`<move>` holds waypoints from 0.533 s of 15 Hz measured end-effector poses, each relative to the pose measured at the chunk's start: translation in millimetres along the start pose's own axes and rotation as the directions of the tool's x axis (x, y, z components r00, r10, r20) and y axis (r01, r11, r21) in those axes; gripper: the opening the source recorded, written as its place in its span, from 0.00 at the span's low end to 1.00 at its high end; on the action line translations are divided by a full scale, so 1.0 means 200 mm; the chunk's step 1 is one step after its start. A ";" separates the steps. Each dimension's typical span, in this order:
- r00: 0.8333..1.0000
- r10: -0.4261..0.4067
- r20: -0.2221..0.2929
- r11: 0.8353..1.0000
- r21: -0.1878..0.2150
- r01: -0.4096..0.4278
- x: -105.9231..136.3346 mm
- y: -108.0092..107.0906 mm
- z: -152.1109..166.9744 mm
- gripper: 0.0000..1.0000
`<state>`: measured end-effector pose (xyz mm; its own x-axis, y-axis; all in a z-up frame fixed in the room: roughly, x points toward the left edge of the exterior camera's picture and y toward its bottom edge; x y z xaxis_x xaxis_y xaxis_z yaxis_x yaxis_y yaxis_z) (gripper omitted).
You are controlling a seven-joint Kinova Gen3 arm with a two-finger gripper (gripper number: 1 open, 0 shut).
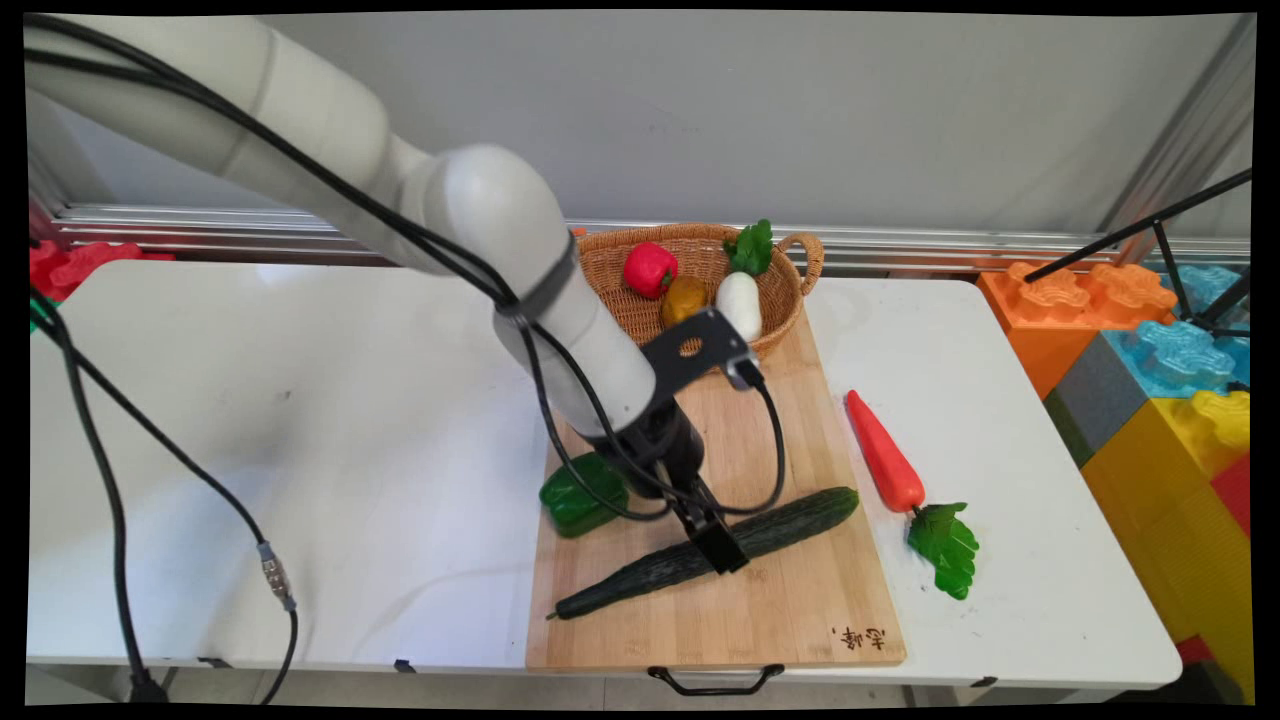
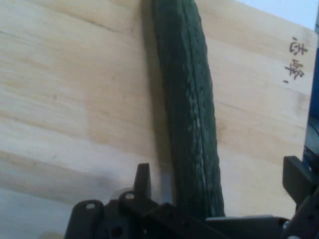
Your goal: Pick up the cucumber from the cutting board
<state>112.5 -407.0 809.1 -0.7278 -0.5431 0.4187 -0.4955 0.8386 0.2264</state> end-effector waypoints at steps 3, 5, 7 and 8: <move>1.000 -0.002 -0.001 1.000 0.000 0.002 0.00 0.01 0.11 1.00; 1.000 0.000 0.001 1.000 0.008 0.000 -0.01 0.01 0.15 1.00; 1.000 0.004 0.004 1.000 0.017 -0.004 -0.01 0.01 0.18 0.00; 1.000 0.008 0.006 1.000 0.021 -0.008 -0.01 0.01 0.19 0.00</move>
<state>94.7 -406.8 774.8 -0.7348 -0.5364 0.4153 -0.4990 0.8421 0.2048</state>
